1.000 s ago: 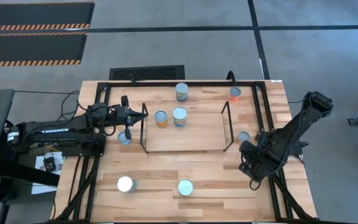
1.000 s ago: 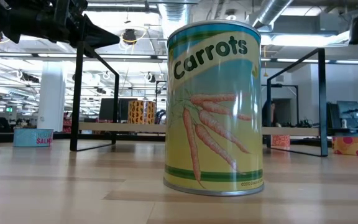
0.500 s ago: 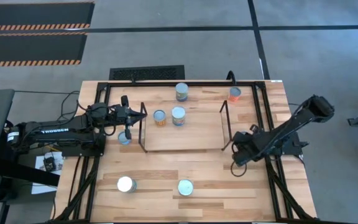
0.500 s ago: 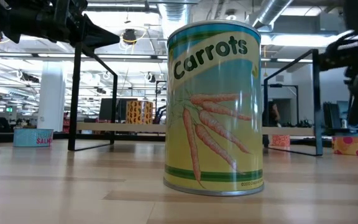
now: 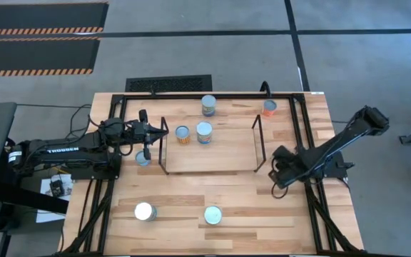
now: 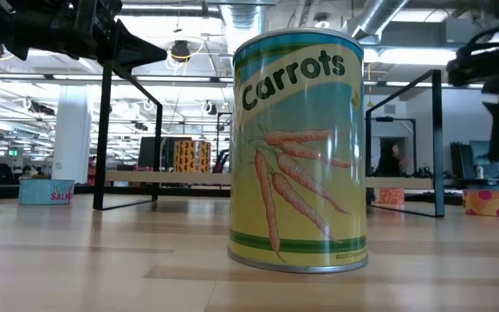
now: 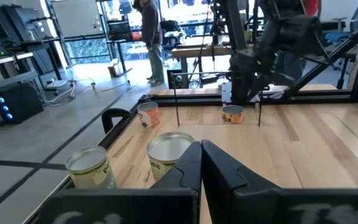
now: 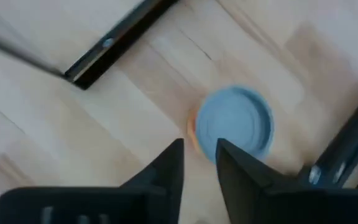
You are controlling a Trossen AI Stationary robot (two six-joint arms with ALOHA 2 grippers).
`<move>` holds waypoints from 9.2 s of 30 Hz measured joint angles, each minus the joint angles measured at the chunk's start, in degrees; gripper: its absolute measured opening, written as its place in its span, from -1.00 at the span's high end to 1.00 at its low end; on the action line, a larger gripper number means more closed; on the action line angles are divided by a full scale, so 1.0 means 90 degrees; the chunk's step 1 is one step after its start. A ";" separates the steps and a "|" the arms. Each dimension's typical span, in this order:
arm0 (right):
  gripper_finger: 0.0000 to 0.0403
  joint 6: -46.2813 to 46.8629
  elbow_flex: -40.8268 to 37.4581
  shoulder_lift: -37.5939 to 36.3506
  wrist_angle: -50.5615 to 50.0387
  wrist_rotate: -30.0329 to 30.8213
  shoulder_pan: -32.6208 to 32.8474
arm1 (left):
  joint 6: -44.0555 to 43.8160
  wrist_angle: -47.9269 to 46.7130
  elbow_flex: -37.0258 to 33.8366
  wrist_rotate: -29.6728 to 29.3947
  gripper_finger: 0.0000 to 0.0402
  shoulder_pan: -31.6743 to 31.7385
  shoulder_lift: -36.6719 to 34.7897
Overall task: Pick and place cans onto a shelf
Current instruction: Put the pineapple rings can on the shelf, then put the carrots can on the shelf
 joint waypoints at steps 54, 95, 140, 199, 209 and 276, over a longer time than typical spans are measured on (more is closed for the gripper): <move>0.31 -0.7760 0.0028 0.1493 0.0409 -0.3359 -0.7042 | 0.0117 0.0127 0.0000 0.0000 1.00 -0.0012 0.0000; 0.95 -0.7716 -0.0002 0.1719 0.0337 -0.3705 -0.7146 | 0.0124 0.0146 0.0000 0.0000 1.00 -0.0012 0.0002; 0.94 -0.6907 0.4739 0.0952 0.0920 -0.1400 -0.5794 | 0.0148 0.0170 0.0000 0.0000 1.00 -0.0010 0.0000; 0.67 -0.7488 0.5950 0.5235 0.0859 -0.2730 -0.5400 | 0.0163 0.0143 0.0000 0.0000 1.00 -0.0010 0.0002; 0.67 -0.7746 0.5950 0.5228 0.0922 -0.2876 -0.5383 | 0.0157 0.0143 0.0000 0.0000 1.00 -0.0010 0.0002; 0.70 -0.5997 0.5542 0.4869 0.3444 -0.1061 0.0802 | 0.0219 -0.0046 0.0002 0.0248 1.00 -0.0444 0.0139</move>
